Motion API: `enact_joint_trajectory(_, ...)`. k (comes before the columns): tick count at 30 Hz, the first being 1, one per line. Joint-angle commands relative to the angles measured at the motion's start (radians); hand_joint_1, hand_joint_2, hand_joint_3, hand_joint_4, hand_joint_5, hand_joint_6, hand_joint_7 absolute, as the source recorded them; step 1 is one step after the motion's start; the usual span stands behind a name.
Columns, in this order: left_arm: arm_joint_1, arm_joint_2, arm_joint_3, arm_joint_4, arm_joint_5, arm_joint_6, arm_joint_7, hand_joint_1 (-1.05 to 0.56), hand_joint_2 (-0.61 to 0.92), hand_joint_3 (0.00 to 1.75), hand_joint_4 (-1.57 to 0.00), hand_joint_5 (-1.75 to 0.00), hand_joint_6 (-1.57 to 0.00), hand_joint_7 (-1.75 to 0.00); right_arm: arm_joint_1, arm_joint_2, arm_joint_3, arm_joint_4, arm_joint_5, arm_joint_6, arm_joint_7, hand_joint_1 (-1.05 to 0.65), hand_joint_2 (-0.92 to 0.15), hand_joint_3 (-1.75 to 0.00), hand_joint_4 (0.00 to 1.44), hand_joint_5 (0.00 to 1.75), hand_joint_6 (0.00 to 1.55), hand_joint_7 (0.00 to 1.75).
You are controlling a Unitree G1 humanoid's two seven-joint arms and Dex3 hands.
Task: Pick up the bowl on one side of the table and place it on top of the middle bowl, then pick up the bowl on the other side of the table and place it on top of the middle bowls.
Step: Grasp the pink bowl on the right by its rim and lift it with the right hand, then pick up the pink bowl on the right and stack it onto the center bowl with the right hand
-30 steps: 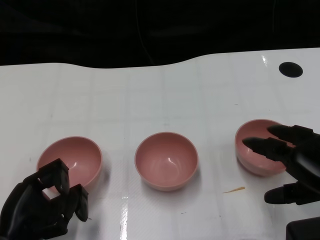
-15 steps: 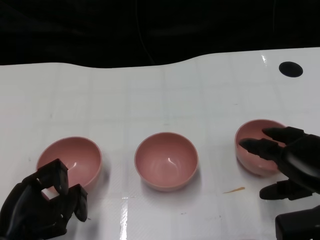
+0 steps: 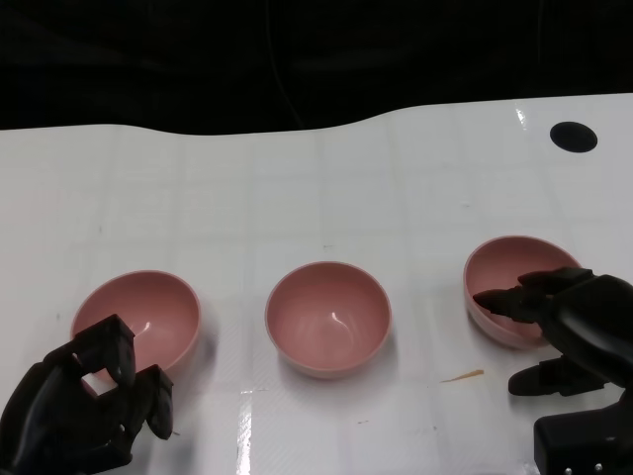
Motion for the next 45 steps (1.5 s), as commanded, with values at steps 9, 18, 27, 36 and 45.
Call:
enact_joint_trajectory(9,0.008,0.012,0.003,-0.009,-0.001,-0.013,-0.007,-0.03,0.35,1.46,-0.91,-1.75,-0.83,-1.75,-0.071,0.025,0.052,0.185,0.019,-0.062,-0.14,-0.43,-0.92,-0.05,0.9,0.1,0.87,0.07)
enact_joint_trajectory(18,0.011,0.006,-0.001,-0.015,-0.003,-0.007,-0.001,-0.04,0.35,1.45,-0.91,-1.75,-0.83,-1.75,-0.111,0.057,0.066,0.333,0.068,-0.187,-0.257,-0.05,-0.92,-0.34,0.86,1.51,1.32,0.19)
enact_joint_trajectory(27,0.003,0.002,-0.008,-0.003,-0.004,-0.014,-0.014,-0.04,0.38,1.41,-0.92,-1.75,-0.83,-1.75,-0.13,0.045,0.088,0.365,0.075,-0.224,-0.301,-0.11,-0.9,-0.47,0.79,1.75,0.57,1.74)
enact_joint_trajectory(36,0.002,-0.002,-0.007,0.005,0.005,-0.035,-0.01,-0.04,0.38,1.42,-0.92,-1.75,-0.83,-1.75,-0.131,0.02,0.091,0.314,0.065,-0.22,-0.357,-0.14,-0.83,-0.6,0.78,1.75,0.56,1.75)
enact_joint_trajectory(45,-0.007,0.007,-0.004,0.023,0.001,-0.036,-0.023,-0.02,0.37,1.44,-0.9,-1.75,-0.82,-1.75,-0.116,-0.006,0.059,0.178,0.075,-0.201,-0.333,-0.15,-0.76,-0.73,0.79,1.75,0.56,1.75)
